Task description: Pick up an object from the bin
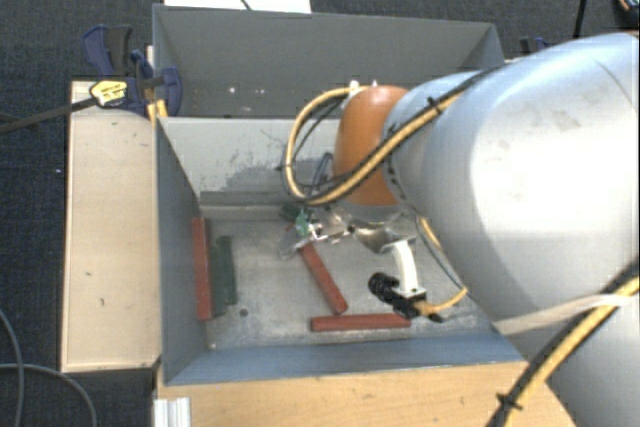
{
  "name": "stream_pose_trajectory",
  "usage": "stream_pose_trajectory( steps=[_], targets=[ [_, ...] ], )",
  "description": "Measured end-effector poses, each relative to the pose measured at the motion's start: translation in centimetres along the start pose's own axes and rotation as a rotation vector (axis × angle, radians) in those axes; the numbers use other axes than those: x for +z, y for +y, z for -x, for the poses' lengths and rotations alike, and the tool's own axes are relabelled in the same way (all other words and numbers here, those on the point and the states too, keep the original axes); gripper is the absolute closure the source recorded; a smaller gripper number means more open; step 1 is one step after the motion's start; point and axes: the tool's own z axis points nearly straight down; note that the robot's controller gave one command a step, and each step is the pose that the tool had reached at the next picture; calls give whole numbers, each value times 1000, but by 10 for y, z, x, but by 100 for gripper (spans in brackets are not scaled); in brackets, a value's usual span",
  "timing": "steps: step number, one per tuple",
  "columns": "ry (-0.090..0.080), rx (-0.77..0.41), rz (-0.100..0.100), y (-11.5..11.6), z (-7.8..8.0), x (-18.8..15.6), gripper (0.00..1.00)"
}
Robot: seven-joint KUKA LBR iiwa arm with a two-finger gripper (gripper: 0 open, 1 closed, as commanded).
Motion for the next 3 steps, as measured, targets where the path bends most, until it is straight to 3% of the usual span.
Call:
stream_pose_trajectory(
  steps=[1,2,3],
  targets=[
    [-1,-3,0,1,1,-3,100],
    [2,-9,-1,2,1,-28,100],
    [2,-14,3,4,2,-103,100]
  ],
)
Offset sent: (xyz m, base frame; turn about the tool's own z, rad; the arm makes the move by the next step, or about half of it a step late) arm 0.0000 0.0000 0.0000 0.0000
